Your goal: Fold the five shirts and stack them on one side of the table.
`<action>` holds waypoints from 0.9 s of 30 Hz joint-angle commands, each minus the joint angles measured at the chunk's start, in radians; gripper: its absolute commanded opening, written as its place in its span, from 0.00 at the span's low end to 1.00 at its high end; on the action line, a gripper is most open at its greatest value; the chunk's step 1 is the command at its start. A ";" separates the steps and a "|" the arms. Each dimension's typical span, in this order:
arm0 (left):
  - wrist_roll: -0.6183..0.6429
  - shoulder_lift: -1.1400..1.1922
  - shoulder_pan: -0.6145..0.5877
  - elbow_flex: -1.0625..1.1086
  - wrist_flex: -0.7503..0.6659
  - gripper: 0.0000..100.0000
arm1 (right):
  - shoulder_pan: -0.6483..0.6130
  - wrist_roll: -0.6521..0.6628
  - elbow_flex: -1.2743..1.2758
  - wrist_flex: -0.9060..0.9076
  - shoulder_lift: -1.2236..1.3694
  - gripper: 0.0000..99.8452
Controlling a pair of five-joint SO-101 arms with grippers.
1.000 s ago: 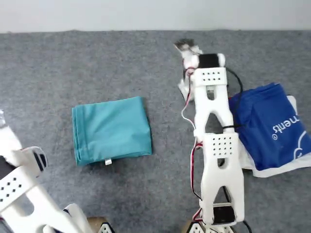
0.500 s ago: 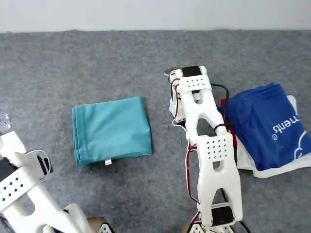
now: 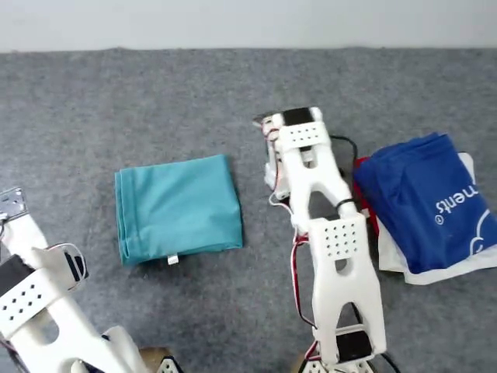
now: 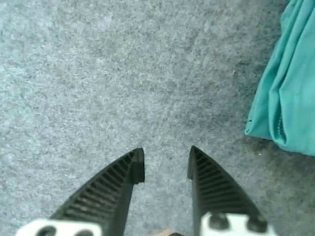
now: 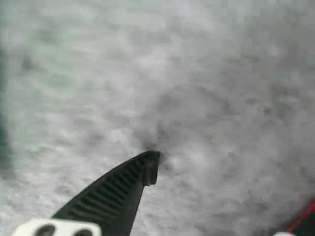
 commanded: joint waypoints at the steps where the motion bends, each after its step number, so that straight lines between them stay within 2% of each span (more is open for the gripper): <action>1: -0.002 -0.011 0.005 0.001 -0.014 0.16 | -0.125 0.029 0.017 0.041 -0.067 0.51; 7: -0.002 -0.011 0.005 0.002 -0.015 0.16 | -0.180 -0.051 0.025 0.041 -0.182 0.51; 12: -0.002 -0.011 0.005 0.002 -0.015 0.16 | -0.251 -0.061 0.025 0.042 -0.217 0.51; 19: -0.002 -0.011 0.005 0.002 -0.015 0.16 | -0.321 -0.196 0.017 0.021 -0.265 0.51; 27: -0.002 -0.011 0.005 0.002 -0.015 0.16 | -0.424 -0.210 0.021 -0.051 -0.248 0.51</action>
